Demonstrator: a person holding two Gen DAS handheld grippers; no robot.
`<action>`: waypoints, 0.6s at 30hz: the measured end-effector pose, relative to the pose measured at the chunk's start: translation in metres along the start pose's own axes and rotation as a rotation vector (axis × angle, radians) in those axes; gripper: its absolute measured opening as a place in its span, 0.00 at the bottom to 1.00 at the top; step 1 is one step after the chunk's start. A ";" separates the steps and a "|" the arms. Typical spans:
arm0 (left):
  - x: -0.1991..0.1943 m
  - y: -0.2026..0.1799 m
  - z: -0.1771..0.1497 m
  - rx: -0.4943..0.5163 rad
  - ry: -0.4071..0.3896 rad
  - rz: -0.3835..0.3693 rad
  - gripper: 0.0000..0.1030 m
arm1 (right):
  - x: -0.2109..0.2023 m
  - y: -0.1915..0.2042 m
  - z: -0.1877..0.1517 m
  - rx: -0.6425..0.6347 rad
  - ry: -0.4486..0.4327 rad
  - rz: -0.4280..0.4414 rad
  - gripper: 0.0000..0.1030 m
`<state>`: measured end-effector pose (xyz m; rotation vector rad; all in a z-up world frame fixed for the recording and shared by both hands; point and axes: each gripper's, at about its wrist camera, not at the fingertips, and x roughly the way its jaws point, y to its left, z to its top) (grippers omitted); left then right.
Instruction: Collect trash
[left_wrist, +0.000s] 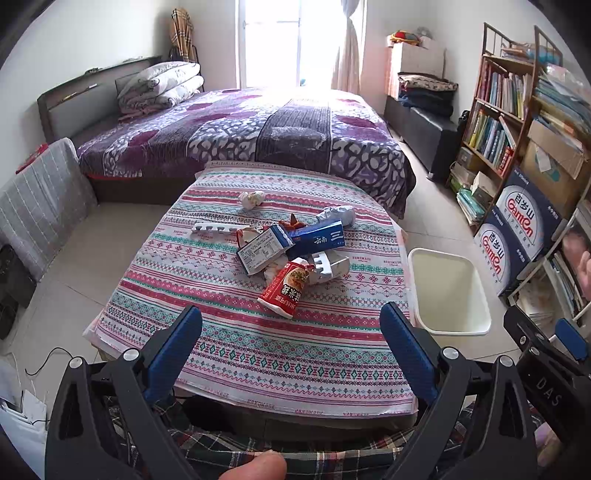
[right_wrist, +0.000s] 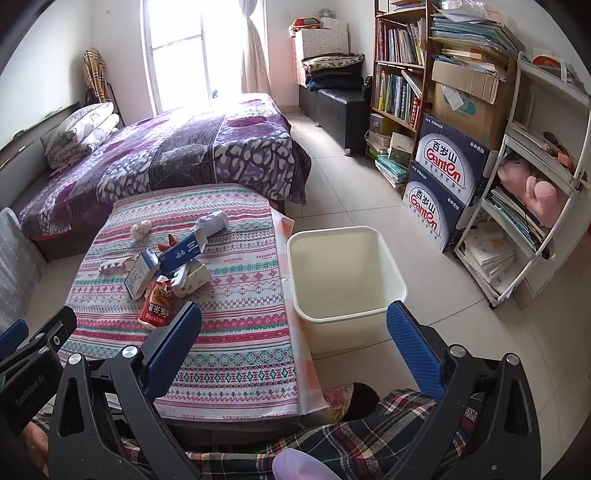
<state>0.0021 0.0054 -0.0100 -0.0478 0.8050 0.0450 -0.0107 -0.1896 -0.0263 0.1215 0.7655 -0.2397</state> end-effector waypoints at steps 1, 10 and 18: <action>0.000 0.000 0.000 0.000 0.000 0.000 0.91 | -0.001 -0.001 0.002 0.000 0.000 0.000 0.93; 0.003 0.001 -0.002 -0.002 0.006 0.003 0.91 | 0.000 0.000 0.001 0.000 0.003 0.002 0.93; 0.004 0.002 -0.002 -0.003 0.009 0.004 0.91 | 0.000 0.000 0.001 -0.001 0.004 0.002 0.93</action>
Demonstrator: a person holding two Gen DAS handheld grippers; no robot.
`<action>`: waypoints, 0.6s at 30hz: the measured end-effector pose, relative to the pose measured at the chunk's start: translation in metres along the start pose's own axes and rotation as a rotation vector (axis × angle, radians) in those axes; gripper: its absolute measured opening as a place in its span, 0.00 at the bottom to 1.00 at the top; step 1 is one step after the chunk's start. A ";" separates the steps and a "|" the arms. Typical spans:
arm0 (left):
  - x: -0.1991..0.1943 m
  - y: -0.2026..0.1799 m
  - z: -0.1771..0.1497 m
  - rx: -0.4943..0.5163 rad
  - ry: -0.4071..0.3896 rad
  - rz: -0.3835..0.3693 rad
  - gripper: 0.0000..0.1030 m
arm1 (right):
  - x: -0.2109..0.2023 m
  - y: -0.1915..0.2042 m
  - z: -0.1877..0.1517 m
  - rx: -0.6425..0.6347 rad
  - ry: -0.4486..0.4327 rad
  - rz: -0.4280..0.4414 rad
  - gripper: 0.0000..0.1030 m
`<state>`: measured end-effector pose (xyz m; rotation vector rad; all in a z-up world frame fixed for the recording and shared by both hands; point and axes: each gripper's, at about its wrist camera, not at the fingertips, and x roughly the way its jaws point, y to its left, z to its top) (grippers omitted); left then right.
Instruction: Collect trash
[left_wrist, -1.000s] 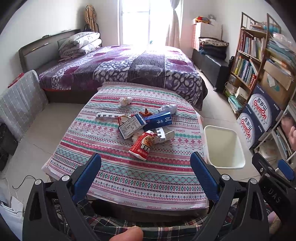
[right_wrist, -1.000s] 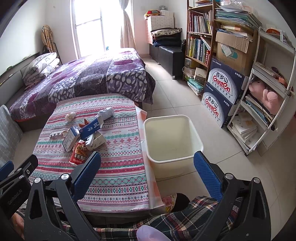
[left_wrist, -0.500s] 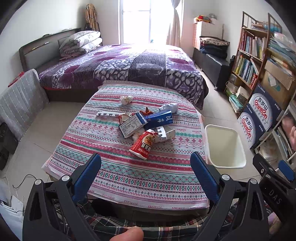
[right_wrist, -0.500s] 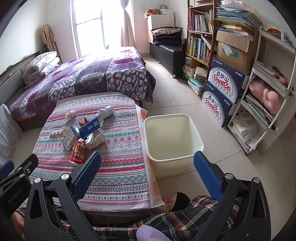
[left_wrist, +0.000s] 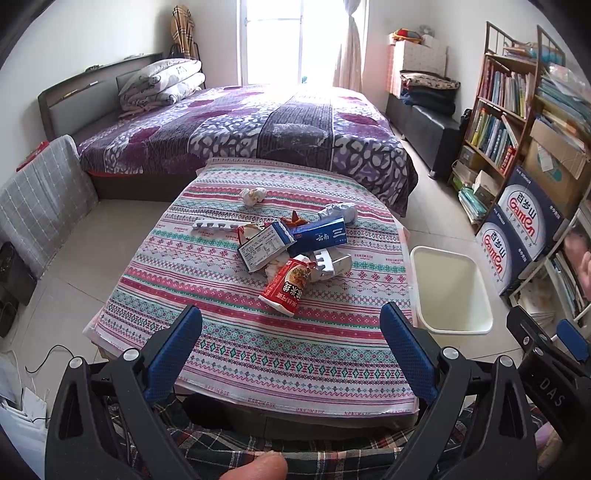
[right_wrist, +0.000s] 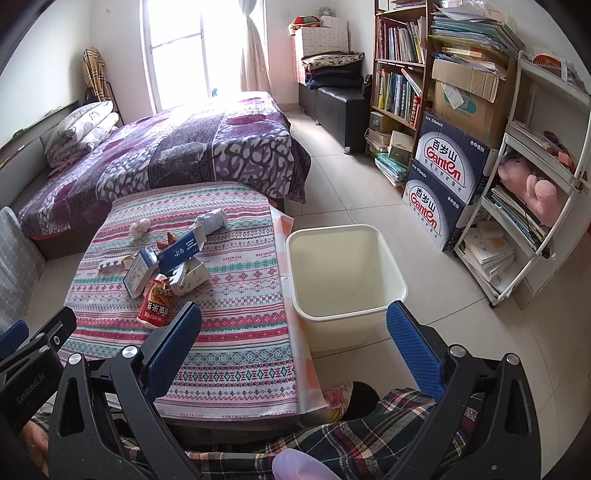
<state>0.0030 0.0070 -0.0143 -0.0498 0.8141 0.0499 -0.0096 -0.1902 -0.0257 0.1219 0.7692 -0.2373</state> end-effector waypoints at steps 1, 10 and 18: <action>0.000 0.000 0.000 0.001 0.000 0.000 0.91 | 0.000 0.000 -0.001 0.000 0.000 0.000 0.93; 0.002 0.001 -0.001 0.000 0.004 0.002 0.91 | 0.001 0.001 -0.001 -0.001 0.004 0.001 0.93; 0.003 0.002 -0.001 0.000 0.005 0.001 0.91 | 0.003 0.001 -0.004 -0.002 0.005 -0.001 0.93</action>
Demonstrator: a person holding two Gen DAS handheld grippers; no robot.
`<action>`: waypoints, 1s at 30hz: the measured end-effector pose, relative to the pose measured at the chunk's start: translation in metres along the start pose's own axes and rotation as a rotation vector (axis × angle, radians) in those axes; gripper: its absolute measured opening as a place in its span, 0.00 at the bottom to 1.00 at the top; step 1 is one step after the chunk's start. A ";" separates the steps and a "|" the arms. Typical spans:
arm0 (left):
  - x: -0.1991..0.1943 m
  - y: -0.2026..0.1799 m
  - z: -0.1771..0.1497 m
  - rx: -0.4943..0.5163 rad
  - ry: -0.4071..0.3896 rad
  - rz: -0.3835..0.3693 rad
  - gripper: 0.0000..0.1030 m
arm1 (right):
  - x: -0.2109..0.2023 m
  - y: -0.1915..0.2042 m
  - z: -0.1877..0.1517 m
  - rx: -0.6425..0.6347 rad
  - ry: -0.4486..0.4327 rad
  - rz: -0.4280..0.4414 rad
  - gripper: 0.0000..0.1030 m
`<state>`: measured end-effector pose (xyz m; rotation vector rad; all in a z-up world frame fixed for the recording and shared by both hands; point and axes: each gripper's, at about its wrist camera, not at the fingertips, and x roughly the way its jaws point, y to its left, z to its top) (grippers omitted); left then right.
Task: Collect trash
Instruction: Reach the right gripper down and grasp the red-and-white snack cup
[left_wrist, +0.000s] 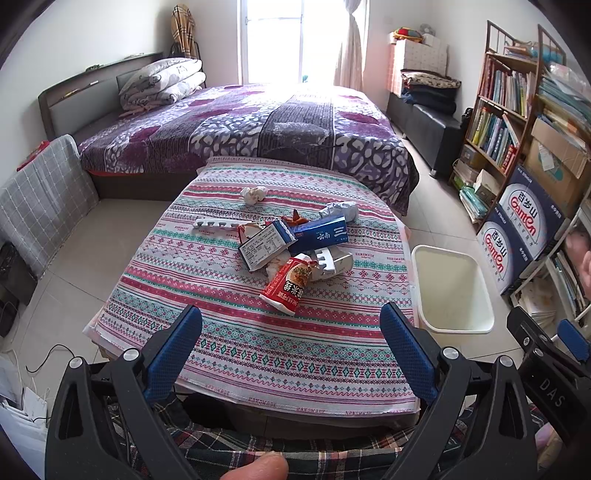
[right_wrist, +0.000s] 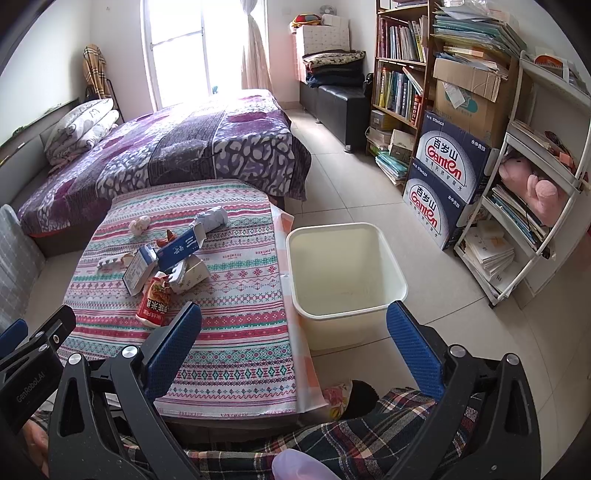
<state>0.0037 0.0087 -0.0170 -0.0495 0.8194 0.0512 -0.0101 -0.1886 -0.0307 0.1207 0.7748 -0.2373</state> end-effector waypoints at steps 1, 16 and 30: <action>0.000 0.000 0.000 0.000 0.000 0.000 0.91 | -0.001 0.000 0.002 0.000 0.000 0.001 0.93; 0.013 0.009 0.014 -0.007 0.000 0.020 0.91 | 0.009 0.004 0.010 -0.005 0.014 0.028 0.93; 0.123 0.065 0.100 -0.105 0.159 -0.049 0.93 | 0.103 0.053 0.083 -0.022 0.204 0.141 0.93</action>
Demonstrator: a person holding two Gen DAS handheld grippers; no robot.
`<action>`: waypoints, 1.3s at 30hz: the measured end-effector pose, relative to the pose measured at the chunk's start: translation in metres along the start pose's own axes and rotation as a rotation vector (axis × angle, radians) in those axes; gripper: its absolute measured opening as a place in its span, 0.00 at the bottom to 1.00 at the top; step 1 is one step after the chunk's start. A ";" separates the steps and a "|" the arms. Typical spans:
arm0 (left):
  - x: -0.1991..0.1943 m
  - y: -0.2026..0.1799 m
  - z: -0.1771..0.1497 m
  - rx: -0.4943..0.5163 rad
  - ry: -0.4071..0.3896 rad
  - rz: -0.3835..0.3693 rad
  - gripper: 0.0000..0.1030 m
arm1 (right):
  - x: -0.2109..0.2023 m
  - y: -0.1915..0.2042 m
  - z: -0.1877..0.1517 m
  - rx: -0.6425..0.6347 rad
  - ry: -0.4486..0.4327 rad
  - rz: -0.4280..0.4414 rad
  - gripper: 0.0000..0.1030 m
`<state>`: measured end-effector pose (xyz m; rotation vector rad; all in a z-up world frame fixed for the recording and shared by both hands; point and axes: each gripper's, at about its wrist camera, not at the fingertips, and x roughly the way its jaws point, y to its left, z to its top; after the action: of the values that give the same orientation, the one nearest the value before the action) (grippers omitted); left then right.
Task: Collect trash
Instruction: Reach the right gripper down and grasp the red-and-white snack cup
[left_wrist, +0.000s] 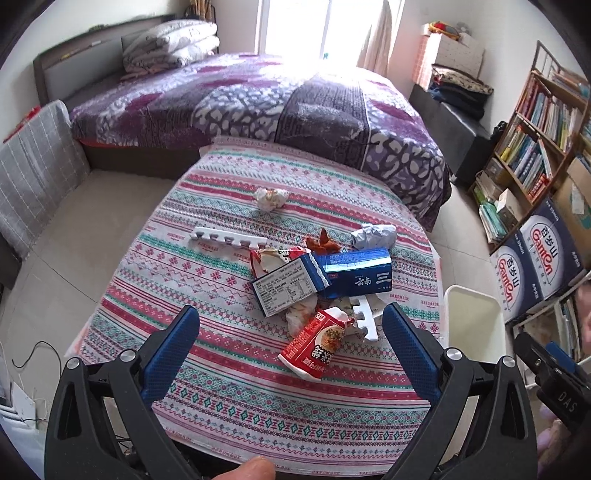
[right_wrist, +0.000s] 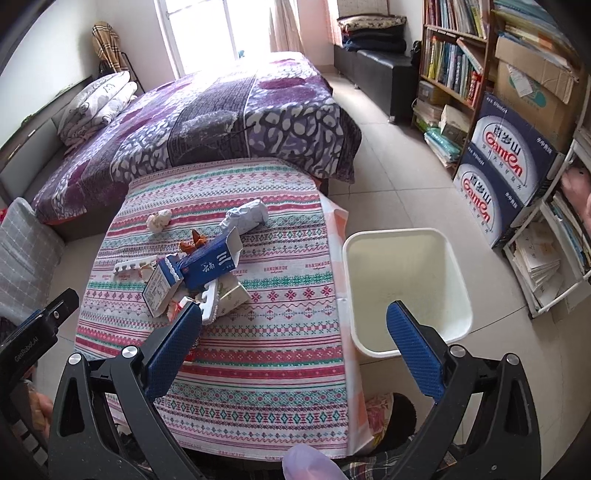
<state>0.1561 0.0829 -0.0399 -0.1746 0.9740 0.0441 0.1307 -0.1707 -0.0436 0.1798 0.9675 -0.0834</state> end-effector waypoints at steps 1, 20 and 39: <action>0.013 0.003 0.006 0.002 0.031 -0.034 0.93 | 0.013 0.002 0.006 0.014 0.030 0.012 0.93; 0.216 -0.025 0.005 0.466 0.322 0.189 0.93 | 0.194 0.027 0.046 0.177 0.351 0.186 0.93; 0.128 0.018 0.033 0.216 0.174 0.007 0.16 | 0.227 0.054 0.042 0.318 0.360 0.333 0.00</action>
<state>0.2527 0.1011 -0.1300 0.0245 1.1453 -0.0711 0.3010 -0.1232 -0.2015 0.6639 1.2669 0.1065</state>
